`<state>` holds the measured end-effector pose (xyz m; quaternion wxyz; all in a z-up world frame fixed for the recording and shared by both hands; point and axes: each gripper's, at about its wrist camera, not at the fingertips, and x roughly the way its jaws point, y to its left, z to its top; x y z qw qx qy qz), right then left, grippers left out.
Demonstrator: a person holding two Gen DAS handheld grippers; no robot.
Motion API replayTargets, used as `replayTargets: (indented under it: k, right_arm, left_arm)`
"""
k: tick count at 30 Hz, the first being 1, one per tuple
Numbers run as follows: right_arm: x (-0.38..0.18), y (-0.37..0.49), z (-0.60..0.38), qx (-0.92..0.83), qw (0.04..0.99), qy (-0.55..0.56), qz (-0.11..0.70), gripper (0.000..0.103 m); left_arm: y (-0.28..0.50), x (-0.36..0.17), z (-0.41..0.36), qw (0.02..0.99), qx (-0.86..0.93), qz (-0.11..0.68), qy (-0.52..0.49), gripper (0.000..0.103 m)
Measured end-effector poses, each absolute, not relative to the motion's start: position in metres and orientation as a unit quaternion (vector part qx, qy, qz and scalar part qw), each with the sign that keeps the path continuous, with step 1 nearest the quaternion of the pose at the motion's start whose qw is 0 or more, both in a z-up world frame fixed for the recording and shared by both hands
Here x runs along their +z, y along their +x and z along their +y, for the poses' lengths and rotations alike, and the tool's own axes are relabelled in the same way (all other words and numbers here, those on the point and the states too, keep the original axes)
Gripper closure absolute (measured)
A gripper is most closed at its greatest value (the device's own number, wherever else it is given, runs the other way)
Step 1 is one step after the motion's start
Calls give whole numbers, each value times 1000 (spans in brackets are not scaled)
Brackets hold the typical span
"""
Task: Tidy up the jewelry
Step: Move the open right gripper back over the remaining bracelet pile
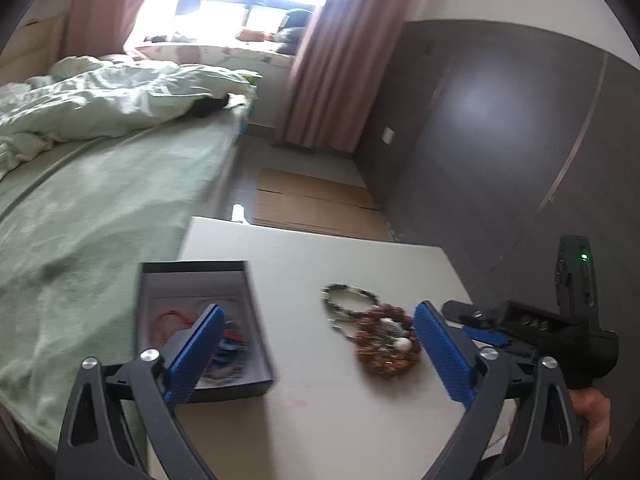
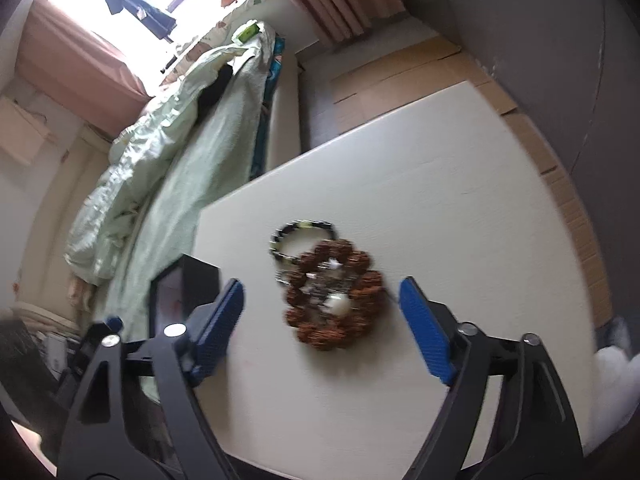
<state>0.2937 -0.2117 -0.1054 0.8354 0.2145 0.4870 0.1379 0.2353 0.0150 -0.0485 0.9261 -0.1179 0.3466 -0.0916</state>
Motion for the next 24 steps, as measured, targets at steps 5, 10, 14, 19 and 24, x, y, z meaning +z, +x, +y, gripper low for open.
replayTargets:
  k: [5,10,14,19,24]
  right_arm:
    - [-122,291,-232,126,832,197,503,44]
    - [-139,294,-242,128,815,222,519,56]
    - [-148,297,-243,138,801,241,531,62]
    - [-155,302,-237,148,786,254,543,64]
    - [-158,310,-217,137,787,231,556,69]
  left_arm:
    - [258,-59,-8,911,-120,378,-113,30]
    - [278,-69,-23,902,-137,394,-116,45]
    - [281,-80,-23,896,-144,398,-131,52]
    - [284,-92,-19,890,-142,405,-152,57]
    - [285,-97,-22,892,-138,404,-147,59]
